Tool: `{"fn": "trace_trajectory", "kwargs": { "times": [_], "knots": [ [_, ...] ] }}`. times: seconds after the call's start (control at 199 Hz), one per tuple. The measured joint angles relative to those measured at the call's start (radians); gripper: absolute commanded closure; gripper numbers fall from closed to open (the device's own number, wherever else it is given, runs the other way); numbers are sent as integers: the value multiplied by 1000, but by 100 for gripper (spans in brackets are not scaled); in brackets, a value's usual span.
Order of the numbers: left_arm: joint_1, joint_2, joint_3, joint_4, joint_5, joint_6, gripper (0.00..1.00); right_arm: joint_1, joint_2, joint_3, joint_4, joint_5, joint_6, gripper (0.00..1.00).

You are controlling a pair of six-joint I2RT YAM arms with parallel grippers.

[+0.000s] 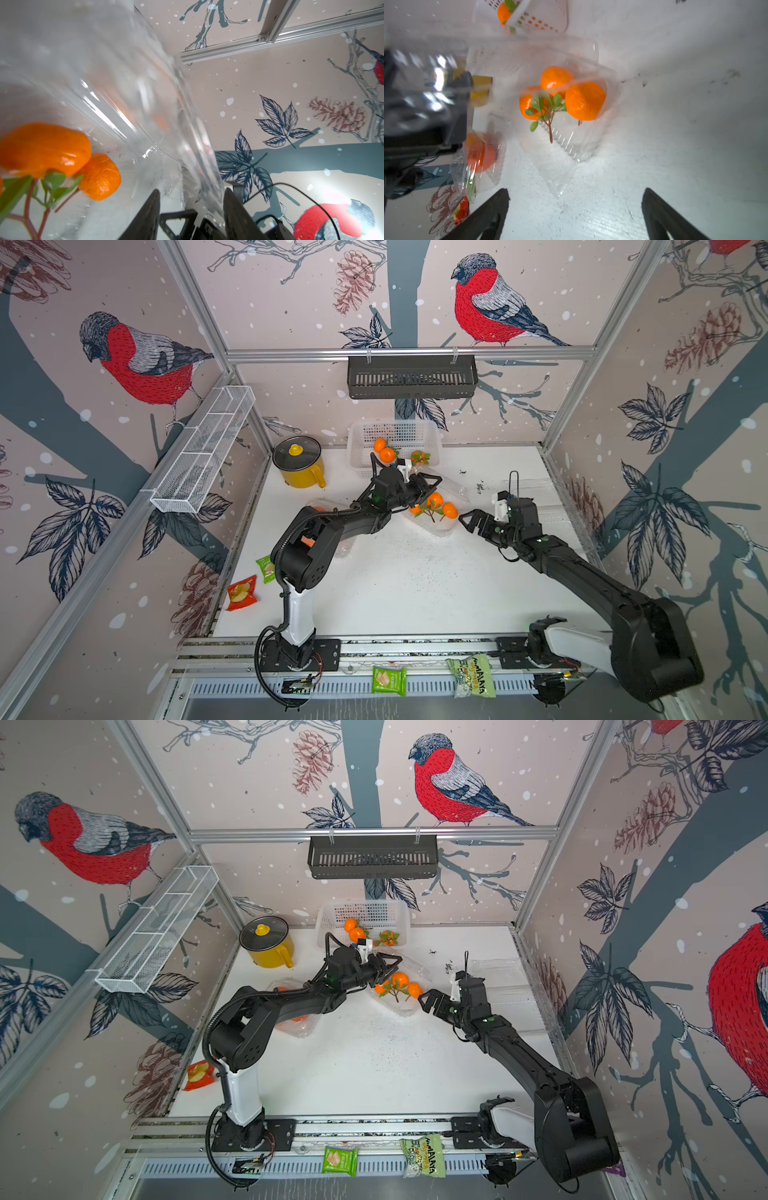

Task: Take oranges out of containers
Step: Open the packing box at the center of the board.

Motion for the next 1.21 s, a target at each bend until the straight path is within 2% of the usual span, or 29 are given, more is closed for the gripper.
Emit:
{"fn": "trace_trajectory", "kwargs": {
  "times": [0.171,0.287,0.367,0.523,0.694,0.779,0.855,0.95,1.066,1.166,1.207],
  "knots": [
    [2,67,106,-109,18,46,51,41,14,-65,66,9,45,6],
    [2,73,122,-150,18,64,51,64,111,-37,101,21,46,16],
    [3,71,122,-157,18,70,51,62,164,-10,104,53,45,17],
    [5,31,99,-177,16,74,50,47,164,23,94,46,24,13],
    [5,29,100,-185,15,89,50,-15,-2,26,23,13,-10,1],
    [5,48,124,-187,15,90,50,-61,-50,25,13,19,-14,0],
    [5,63,143,-190,16,90,50,-93,-24,29,12,29,-20,5],
    [5,71,156,-201,16,89,50,-126,89,69,0,30,-35,13],
    [5,71,169,-206,16,89,50,-124,181,80,14,14,-39,22],
    [6,71,175,-208,16,90,50,-125,234,109,33,7,-42,34],
    [7,70,177,-211,16,90,50,-122,260,125,45,6,-43,36]
  ]
}}
